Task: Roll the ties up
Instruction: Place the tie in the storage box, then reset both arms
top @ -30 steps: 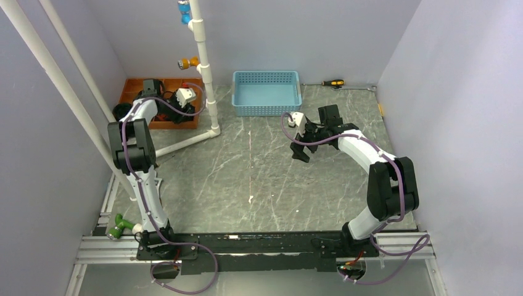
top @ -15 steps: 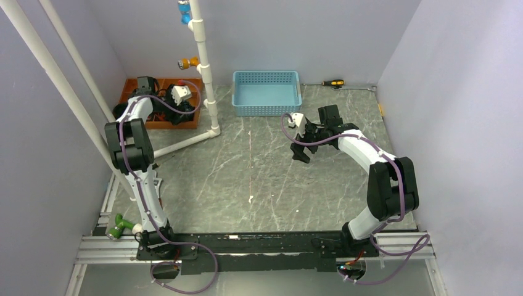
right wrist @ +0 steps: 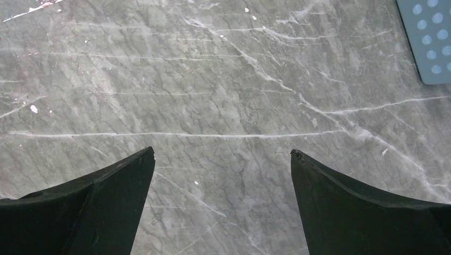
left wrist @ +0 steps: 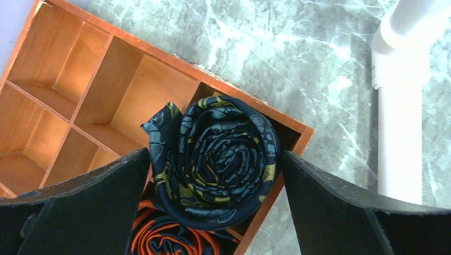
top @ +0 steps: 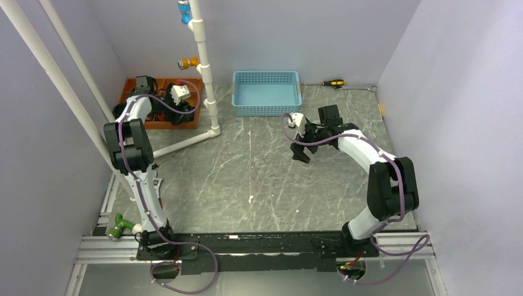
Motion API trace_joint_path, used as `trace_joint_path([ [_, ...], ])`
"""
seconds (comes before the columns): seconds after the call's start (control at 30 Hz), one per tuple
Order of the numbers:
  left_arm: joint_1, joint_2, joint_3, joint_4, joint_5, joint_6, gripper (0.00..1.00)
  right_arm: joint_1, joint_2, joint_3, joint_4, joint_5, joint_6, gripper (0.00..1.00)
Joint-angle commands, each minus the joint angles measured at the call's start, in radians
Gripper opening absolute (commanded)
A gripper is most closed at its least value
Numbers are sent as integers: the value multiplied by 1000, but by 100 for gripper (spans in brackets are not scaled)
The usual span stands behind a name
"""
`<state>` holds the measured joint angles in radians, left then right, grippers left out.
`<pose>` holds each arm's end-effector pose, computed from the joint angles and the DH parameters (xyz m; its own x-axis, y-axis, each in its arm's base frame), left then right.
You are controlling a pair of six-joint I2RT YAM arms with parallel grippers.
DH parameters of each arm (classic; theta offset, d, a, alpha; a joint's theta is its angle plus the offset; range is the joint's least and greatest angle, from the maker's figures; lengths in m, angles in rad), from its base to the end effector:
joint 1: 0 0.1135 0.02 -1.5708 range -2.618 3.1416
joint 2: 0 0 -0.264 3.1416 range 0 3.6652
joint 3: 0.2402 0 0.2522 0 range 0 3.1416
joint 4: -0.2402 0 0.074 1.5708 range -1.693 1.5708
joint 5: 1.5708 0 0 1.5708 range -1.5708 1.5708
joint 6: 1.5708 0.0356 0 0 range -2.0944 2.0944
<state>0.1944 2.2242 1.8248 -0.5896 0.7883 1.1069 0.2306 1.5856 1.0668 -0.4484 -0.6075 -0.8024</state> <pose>0.4797 0.0687 0.2003 -0.1466 0.6138 -0.7758 0.8433 0.4875 0.2264 0.3117 0.0941 0.2231 -0.1953 -0.6523 -0.7324 -0.9259 0.3688 -0.0815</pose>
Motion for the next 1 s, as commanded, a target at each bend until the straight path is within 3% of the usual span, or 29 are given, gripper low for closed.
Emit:
trace_joint_path([
  [0.0,-2,-69,-8,-87,53,-4,99,-2,-1,40,1,-35,-14,100],
  [0.33,7,-151,-92,48,17,-110,99,1,7,51,-6,-38,-17,100],
  [0.67,6,-308,-237,355,-76,-338,99,4,-4,50,15,-38,-11,100],
  [0.97,-31,-493,-350,299,-139,-409,99,4,-52,30,72,1,35,100],
])
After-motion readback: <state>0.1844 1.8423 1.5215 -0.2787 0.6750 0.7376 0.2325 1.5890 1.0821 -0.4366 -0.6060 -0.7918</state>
